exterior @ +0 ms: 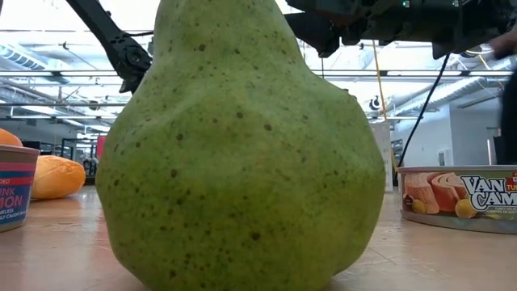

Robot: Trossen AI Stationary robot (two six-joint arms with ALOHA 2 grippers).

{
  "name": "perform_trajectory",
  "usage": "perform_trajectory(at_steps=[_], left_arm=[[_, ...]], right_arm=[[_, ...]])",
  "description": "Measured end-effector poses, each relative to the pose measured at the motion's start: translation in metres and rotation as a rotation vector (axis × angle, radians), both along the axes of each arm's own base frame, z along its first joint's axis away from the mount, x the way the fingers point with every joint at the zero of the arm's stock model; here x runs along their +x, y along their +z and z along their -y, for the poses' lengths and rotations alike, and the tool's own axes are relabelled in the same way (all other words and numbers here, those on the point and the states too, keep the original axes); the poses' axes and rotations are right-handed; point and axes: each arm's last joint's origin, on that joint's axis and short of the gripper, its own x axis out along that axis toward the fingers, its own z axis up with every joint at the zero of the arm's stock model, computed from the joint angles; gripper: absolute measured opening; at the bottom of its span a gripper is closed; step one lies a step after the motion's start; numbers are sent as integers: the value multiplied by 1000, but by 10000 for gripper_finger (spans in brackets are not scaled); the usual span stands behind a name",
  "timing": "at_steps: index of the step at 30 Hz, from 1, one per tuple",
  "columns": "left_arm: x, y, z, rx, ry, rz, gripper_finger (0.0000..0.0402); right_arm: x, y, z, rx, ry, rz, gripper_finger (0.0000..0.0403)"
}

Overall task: Pick & Place Food Item
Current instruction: Put the red apple in the yellow bin

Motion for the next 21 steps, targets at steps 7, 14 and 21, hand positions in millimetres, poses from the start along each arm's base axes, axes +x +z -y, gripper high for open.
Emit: perform_trajectory(at_steps=[7,14,21], left_arm=[[-3,1,2,-14,-2,-24,328],[-3,0,2,-14,-2,-25,328],[-3,0,2,-20,3,-21,329]], right_arm=[[0,-1,0,-2,0,-7,251],[0,-2,0,-4,0,-16,251],[0,-3,0,-7,0,-29,251]])
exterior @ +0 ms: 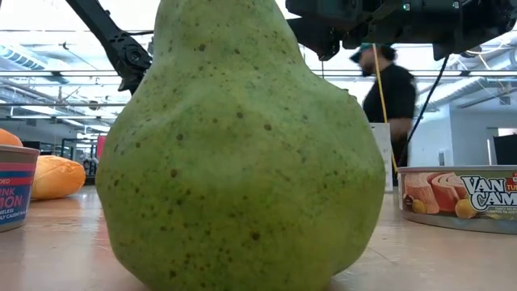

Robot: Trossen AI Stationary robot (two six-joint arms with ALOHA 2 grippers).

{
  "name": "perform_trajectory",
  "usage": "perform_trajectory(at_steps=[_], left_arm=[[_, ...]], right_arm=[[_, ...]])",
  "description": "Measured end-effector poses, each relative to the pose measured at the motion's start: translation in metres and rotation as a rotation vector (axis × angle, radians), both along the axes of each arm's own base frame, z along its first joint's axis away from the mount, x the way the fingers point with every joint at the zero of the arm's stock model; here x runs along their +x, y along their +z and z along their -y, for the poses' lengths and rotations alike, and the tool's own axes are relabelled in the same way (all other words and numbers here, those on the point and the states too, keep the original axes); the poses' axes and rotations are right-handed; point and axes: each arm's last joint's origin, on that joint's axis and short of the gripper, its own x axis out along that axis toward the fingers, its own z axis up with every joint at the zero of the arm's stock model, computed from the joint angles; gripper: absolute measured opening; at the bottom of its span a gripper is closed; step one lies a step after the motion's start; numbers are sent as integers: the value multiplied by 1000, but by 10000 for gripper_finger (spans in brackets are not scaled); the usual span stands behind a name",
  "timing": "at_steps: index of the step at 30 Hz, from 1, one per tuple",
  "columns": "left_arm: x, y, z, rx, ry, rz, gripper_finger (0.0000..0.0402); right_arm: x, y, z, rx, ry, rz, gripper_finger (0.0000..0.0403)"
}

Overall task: Pick & Place Food Item
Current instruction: Put the red apple in the yellow bin, then adjust the yellow bin

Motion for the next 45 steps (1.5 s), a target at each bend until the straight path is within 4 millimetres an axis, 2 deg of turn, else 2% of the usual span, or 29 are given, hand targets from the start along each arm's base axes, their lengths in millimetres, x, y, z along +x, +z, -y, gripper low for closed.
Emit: perform_trajectory(at_steps=[7,13,18,27,31,37,41,45], left_arm=[[-4,0,-4,-101,9,82,348],[-7,-2,-5,-23,16,-24,374],[-7,-1,-5,-3,15,-37,392],[-8,0,-6,5,3,-40,385],[-9,12,-5,28,1,-15,379],[-14,44,0,94,-18,63,384],[-21,70,10,153,-32,146,387],[-30,93,29,151,-84,217,381]], right_arm=[[0,0,0,0,0,0,251],[0,0,0,0,0,0,251],[0,0,0,-3,0,1,251],[0,0,0,-3,0,1,251],[0,0,0,-4,0,0,251],[0,-1,0,-5,0,-5,251],[0,-1,0,-5,0,-6,251],[0,-1,0,-7,0,-14,251]])
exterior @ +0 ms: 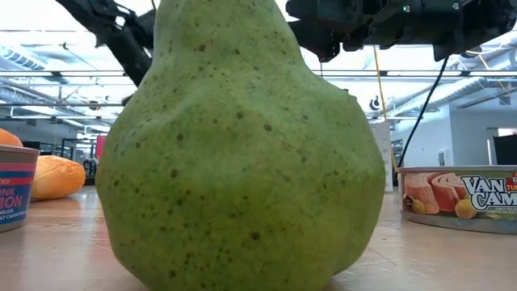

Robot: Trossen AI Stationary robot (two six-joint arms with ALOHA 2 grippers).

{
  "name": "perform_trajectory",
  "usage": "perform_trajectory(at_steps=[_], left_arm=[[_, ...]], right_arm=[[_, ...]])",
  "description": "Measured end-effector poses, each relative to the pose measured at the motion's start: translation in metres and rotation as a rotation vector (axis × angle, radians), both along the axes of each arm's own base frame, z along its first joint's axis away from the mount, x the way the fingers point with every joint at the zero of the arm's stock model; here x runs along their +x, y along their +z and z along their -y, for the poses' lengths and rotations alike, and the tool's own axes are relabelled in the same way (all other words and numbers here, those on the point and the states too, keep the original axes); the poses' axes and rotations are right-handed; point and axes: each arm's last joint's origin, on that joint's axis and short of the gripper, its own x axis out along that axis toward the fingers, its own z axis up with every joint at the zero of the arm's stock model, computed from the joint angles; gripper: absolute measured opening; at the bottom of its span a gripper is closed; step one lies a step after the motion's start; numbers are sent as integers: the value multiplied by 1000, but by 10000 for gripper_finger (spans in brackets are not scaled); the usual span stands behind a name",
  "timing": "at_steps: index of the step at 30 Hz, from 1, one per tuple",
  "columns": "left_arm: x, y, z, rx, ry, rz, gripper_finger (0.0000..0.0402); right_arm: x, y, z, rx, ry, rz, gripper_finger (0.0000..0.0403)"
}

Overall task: Pick & Place Food Item
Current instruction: Adjust the yellow bin

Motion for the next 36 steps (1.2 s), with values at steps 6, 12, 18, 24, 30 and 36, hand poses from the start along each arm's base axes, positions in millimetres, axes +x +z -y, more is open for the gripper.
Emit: perform_trajectory(at_steps=[6,12,18,24,30,36], left_arm=[[-24,6,41,-92,30,-162,364],[-61,3,69,-135,376,-380,347],[-72,-18,80,-201,545,-412,343],[-71,-53,82,-202,561,-361,345],[-70,-73,81,-191,545,-308,340],[-62,-77,78,-181,499,-220,340]], right_arm=[[0,-2,0,-1,0,-16,251],[0,-1,0,0,1,-15,251],[0,-1,0,1,1,-13,251],[0,-1,0,2,1,-10,251],[0,-1,0,2,1,-6,251],[0,0,0,4,1,1,251]])
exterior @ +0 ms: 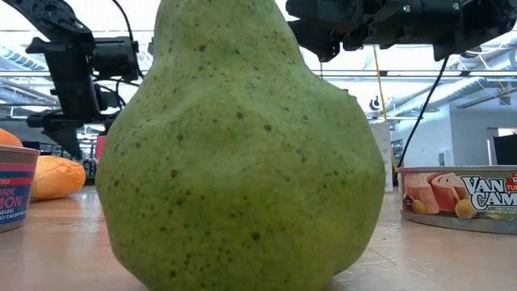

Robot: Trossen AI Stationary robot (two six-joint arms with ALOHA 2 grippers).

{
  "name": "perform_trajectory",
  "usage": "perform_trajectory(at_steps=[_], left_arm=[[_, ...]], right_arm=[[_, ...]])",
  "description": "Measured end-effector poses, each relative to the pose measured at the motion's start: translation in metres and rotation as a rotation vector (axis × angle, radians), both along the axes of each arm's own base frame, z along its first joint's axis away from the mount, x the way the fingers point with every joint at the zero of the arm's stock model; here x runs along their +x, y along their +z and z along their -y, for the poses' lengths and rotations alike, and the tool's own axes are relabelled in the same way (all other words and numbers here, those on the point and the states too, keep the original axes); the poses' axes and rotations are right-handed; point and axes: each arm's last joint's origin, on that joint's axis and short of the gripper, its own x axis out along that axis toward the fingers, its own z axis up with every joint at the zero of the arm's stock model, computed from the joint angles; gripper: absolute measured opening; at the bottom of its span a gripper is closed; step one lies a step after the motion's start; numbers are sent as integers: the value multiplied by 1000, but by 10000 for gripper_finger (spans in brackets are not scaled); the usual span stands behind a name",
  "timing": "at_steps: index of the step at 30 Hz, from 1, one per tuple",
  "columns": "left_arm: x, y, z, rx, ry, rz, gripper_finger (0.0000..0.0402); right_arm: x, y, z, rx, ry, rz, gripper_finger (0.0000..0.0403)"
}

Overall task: Pick & Place Food Item
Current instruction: Adjust the yellow bin

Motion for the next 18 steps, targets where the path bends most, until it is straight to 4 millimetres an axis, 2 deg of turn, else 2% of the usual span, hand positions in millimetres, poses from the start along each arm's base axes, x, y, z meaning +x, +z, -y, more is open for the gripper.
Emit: perform_trajectory(at_steps=[10,18], left_arm=[[17,6,-4,18,-142,141,340],[19,10,-2,-21,-295,163,340]], right_arm=[[0,0,0,0,0,0,251],[0,0,0,0,0,-1,251]])
